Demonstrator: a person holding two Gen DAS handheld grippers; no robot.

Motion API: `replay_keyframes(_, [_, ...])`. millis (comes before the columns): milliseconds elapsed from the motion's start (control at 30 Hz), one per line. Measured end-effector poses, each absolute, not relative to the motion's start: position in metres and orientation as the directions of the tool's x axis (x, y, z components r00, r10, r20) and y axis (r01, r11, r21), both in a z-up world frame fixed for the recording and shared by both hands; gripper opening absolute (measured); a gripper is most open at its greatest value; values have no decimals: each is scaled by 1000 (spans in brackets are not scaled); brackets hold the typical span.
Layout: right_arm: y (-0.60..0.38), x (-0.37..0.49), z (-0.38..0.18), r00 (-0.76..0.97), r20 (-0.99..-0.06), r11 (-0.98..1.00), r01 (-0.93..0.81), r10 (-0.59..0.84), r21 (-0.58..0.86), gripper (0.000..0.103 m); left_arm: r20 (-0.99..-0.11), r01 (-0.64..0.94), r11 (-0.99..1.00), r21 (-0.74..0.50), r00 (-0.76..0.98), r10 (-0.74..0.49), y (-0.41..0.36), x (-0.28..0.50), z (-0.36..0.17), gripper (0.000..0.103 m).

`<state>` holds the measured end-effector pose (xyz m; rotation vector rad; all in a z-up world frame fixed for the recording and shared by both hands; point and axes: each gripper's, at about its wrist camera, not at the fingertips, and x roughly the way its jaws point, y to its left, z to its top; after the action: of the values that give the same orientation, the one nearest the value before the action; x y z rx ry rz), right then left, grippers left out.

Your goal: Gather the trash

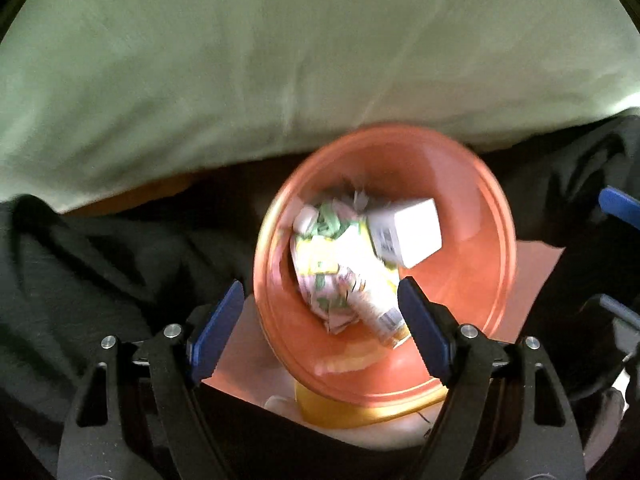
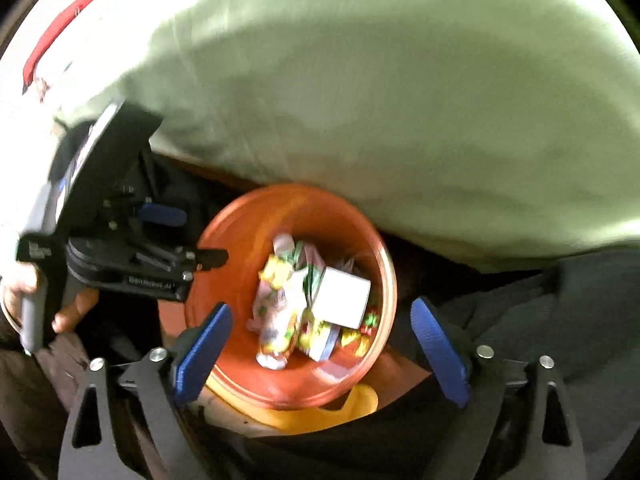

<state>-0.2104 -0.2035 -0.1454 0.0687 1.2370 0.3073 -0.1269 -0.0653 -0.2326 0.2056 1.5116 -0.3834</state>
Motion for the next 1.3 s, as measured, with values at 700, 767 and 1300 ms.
replay_keyframes(700, [-245,-84,1,872,-490,993,54,6,107,98,-651,284,958,-32,722,-235,-62,-34,-15,91])
replay_keyframes(767, [-243,-67,1,877,-481,992,77,-22,97,98,-640,275,961,-25,734,-226,-69,-16,-11,91])
replay_keyframes(1300, [-244,-16,-23,830,-548,979,186,-110,85,98,-656,114,993,-31,747,-107,-61,41,-32,91])
